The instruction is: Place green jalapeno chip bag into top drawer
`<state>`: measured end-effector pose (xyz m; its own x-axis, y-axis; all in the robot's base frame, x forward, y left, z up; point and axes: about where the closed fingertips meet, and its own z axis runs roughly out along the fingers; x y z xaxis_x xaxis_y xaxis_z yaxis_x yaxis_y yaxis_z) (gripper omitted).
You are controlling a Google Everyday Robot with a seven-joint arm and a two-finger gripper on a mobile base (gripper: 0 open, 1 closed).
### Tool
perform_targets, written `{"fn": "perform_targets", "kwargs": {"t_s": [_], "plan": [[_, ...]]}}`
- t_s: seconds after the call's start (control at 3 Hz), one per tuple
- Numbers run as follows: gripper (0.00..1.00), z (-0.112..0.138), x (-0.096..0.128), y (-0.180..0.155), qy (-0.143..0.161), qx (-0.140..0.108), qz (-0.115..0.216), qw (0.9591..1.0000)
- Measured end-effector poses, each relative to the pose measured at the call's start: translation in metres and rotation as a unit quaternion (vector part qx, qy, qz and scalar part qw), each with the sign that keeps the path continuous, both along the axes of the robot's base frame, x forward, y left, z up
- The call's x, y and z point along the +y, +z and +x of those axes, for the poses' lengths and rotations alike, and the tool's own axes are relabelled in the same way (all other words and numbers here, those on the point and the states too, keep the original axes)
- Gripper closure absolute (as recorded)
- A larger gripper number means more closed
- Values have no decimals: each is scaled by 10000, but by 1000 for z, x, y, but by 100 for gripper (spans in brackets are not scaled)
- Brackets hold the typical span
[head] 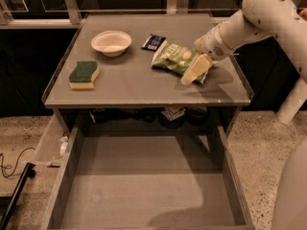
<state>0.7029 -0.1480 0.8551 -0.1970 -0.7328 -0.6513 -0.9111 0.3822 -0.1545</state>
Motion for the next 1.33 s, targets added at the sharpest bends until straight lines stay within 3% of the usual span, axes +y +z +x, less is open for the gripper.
{"fn": "perform_targets", "kwargs": {"t_s": [0.33,1.33], "plan": [[0,0,0,0,0,0,0,10000],[66,0,0,0,1,1,0,10000]]}}
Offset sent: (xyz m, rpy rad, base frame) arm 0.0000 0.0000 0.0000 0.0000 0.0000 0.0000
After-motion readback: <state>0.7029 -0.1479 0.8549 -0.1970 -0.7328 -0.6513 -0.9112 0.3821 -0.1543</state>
